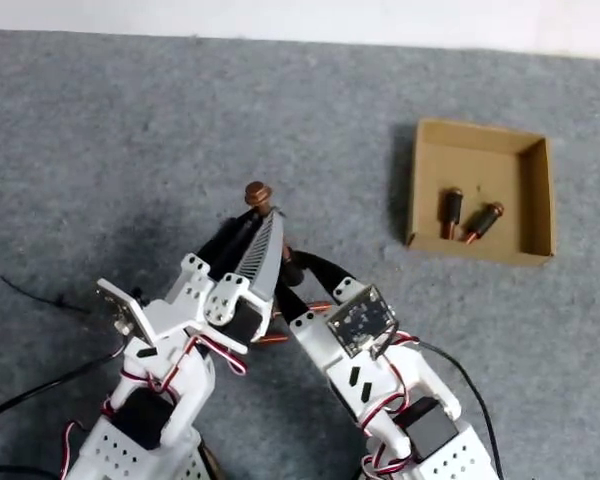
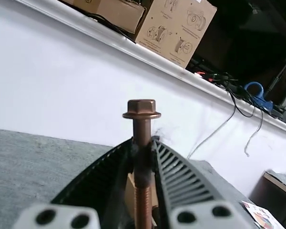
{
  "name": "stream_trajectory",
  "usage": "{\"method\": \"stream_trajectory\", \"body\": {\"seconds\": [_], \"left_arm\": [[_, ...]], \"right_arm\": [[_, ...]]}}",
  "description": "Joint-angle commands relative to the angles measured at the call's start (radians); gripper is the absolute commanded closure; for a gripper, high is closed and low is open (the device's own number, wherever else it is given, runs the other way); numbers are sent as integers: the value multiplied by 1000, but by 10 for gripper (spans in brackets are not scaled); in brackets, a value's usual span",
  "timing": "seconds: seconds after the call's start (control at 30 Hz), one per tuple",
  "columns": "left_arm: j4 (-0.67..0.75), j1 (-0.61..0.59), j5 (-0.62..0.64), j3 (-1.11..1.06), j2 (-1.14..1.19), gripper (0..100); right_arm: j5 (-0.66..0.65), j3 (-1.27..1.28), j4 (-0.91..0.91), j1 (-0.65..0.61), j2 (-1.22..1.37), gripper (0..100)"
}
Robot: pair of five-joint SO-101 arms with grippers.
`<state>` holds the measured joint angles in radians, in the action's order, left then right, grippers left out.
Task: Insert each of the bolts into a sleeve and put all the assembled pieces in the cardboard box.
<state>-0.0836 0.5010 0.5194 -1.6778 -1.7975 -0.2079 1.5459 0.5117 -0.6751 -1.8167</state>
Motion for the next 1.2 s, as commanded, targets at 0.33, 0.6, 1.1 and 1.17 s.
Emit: {"method": "stream_trajectory", "body": {"seconds": [0.33, 0.6, 1.1, 1.17], "left_arm": [[-77, 68, 8, -21, 19, 993], [-106, 68, 11, -21, 18, 993], [-172, 163, -71, -21, 18, 993], [-178, 168, -110, -21, 18, 993]], "right_arm": [[-11, -84, -24, -19, -22, 995], [-11, -88, -27, -19, -22, 995], [-5, -88, -25, 67, -22, 995], [-5, -88, -25, 79, -22, 995]]}}
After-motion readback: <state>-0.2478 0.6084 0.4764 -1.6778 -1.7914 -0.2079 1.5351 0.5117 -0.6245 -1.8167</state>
